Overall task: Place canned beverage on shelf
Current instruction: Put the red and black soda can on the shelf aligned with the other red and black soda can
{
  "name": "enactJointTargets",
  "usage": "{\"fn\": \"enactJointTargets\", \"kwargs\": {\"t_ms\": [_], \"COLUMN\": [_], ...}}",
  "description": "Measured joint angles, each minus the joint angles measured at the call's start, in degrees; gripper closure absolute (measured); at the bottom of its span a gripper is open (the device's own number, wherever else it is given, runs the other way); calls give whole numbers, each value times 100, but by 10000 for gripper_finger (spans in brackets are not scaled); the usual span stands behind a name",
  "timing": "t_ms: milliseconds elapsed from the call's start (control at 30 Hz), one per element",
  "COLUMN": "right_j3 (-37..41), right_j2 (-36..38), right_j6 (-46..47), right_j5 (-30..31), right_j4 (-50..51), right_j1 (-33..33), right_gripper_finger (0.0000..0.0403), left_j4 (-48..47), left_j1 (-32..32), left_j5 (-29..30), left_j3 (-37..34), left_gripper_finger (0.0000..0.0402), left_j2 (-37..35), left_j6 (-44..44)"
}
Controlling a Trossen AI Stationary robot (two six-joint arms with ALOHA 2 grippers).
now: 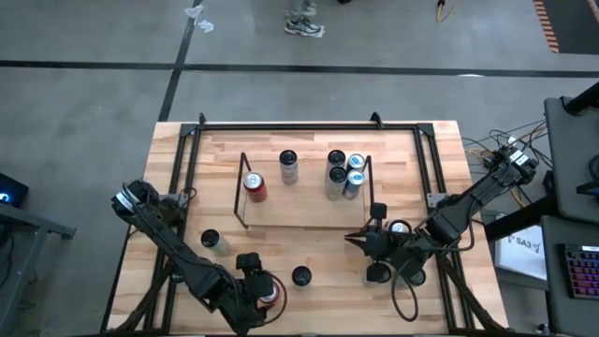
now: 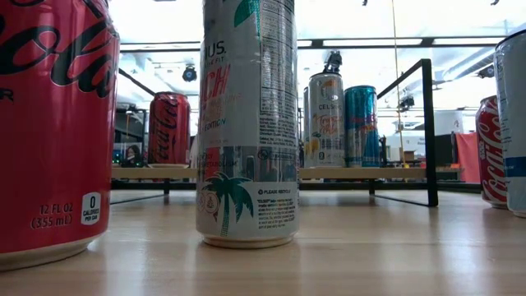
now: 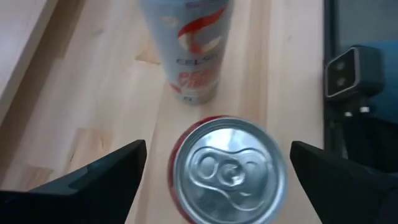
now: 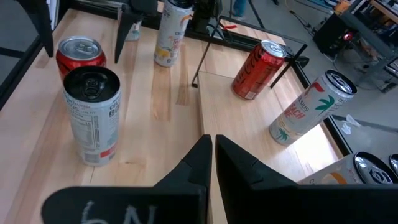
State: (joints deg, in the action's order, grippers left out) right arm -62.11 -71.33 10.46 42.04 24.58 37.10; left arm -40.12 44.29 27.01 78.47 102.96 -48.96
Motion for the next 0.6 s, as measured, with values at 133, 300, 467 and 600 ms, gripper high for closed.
{"fn": "enactJointTargets", "kwargs": {"t_ms": [133, 300, 467, 600], "right_j3": [0, 0, 0, 0], "right_j2": [0, 0, 0, 0], "right_j6": [0, 0, 0, 0], "right_j5": [0, 0, 0, 2], "right_j4": [0, 0, 0, 0], "right_j1": [0, 0, 0, 0], "right_gripper_finger": [390, 390, 390, 390], "left_j4": [153, 623, 931, 918], "left_j1": [0, 4, 4, 4], "left_j5": [-3, -6, -38, -140], "left_j3": [-185, -485, -636, -642], "left_gripper_finger": [19, 25, 68, 116], "left_j2": [0, 0, 0, -32], "left_j6": [-157, -273, -281, -255]}}
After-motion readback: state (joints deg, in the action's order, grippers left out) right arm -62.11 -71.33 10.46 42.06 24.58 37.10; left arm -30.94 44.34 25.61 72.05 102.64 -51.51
